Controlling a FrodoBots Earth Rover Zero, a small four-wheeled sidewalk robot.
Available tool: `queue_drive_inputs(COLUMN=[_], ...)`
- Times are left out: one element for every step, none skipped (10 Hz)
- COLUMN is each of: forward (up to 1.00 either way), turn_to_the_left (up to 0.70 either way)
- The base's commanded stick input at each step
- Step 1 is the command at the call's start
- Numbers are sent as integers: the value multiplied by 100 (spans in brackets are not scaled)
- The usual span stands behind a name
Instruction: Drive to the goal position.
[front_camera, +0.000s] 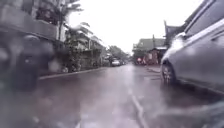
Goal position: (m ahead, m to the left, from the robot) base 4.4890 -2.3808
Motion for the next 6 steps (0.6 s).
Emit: queue_drive_inputs(forward=[100,100,100,100,100,100], turn_to_the_left=[0,0,0,0,0,0])
